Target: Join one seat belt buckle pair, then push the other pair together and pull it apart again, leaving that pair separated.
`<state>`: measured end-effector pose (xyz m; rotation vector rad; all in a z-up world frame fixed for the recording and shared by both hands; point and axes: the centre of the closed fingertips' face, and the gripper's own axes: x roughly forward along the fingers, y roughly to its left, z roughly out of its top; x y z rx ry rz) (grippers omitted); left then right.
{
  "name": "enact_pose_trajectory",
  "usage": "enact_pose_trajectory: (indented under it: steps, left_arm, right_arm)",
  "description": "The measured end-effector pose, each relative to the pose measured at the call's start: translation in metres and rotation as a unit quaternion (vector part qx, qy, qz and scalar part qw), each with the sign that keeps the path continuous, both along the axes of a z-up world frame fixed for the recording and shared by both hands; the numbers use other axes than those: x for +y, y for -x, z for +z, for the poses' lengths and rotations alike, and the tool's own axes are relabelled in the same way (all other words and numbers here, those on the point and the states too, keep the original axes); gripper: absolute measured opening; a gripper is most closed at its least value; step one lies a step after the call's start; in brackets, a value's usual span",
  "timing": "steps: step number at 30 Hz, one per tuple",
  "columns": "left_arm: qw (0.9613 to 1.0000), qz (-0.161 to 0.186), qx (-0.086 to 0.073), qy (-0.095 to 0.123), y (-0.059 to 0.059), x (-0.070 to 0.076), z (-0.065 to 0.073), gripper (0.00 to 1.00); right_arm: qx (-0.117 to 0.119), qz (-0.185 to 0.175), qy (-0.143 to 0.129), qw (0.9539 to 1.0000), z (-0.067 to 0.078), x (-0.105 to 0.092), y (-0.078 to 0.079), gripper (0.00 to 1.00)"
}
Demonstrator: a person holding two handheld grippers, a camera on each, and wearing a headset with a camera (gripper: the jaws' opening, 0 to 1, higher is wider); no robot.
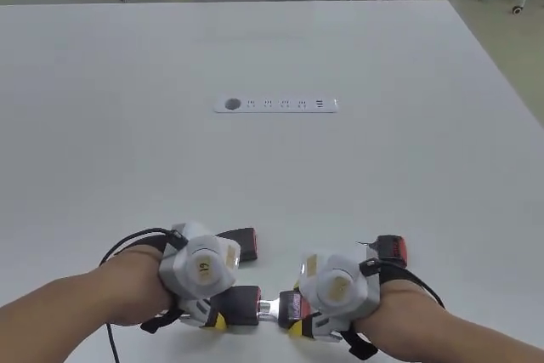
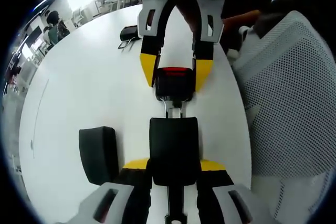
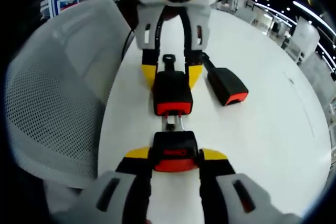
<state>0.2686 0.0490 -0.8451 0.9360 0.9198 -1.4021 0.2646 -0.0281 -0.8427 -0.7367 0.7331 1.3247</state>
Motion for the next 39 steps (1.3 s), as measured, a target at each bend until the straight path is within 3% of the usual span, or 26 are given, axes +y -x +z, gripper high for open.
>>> enact_pose_trajectory:
  steps: [6, 14, 29, 34, 39]
  left_arm:
    - [0.9999, -0.011, -0.002, -0.004, 0.001, -0.001, 0.000, 0.34]
    - [0.9996, -0.013, 0.002, 0.025, 0.001, -0.001, 0.000, 0.33]
    - [0.9998, -0.017, -0.006, 0.005, 0.002, -0.001, 0.000, 0.34]
    - [0.9994, -0.006, 0.000, 0.034, 0.002, 0.001, 0.001, 0.34]
    - [0.9989, -0.001, 0.000, 0.046, 0.002, 0.000, 0.002, 0.33]
  right_arm:
    - [-0.006, 0.000, -0.001, 1.0000, 0.000, 0.001, -0.001, 0.33]
    - [-0.002, -0.008, 0.000, 1.0000, 0.000, 0.017, 0.001, 0.32]
    - [-0.001, -0.021, -0.007, 0.9998, -0.002, 0.021, -0.002, 0.32]
    - [-0.002, -0.019, -0.037, 0.9992, 0.000, 0.018, -0.001, 0.33]
    - [-0.003, -0.018, -0.043, 0.9989, 0.001, 0.019, -0.001, 0.33]
